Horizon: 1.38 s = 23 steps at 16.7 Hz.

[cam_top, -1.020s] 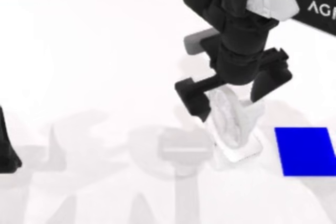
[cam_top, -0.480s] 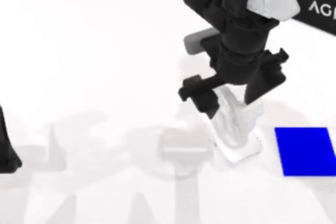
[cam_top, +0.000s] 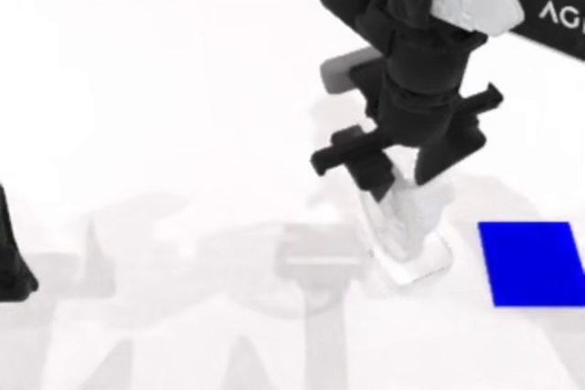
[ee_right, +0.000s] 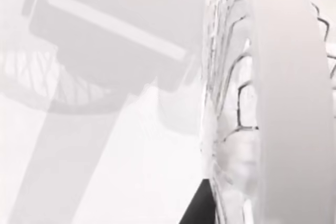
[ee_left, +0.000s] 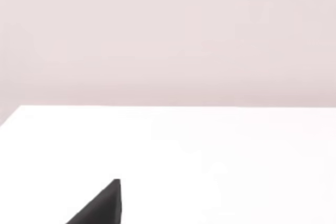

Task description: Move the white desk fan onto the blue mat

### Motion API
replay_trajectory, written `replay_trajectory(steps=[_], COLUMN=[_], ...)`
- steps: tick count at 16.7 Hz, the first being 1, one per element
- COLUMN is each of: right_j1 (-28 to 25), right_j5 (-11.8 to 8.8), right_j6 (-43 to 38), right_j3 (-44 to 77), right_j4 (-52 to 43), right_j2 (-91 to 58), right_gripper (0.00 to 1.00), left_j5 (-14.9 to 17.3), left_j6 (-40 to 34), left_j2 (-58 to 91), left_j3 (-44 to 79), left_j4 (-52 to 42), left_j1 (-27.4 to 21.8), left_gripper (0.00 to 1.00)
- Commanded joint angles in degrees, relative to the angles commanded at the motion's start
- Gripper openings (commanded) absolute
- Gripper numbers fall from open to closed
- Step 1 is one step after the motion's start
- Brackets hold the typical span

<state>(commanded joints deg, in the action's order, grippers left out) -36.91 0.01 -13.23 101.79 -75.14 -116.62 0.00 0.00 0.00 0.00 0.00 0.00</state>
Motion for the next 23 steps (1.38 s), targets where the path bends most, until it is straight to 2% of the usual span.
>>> replay_trajectory(steps=[9,17,23], right_j1=[0.18,-0.25,0.19], right_j5=[0.07,0.08,0.05], right_j6=[-0.01,0.07,0.68], right_j3=[0.16,12.80,12.56], right_j4=[-0.20,-11.70,-11.81], right_j2=[0.30,-0.80,-0.50], right_gripper=[0.00,0.00,0.00], left_j5=[0.00,0.00,0.00], left_j6=[0.00,0.00,0.00], left_j2=[0.00,0.00,0.00], left_j3=[0.00,0.00,0.00], left_j4=[0.00,0.00,0.00], left_j1=[0.00,0.00,0.00], left_gripper=[1.00,1.00,1.00])
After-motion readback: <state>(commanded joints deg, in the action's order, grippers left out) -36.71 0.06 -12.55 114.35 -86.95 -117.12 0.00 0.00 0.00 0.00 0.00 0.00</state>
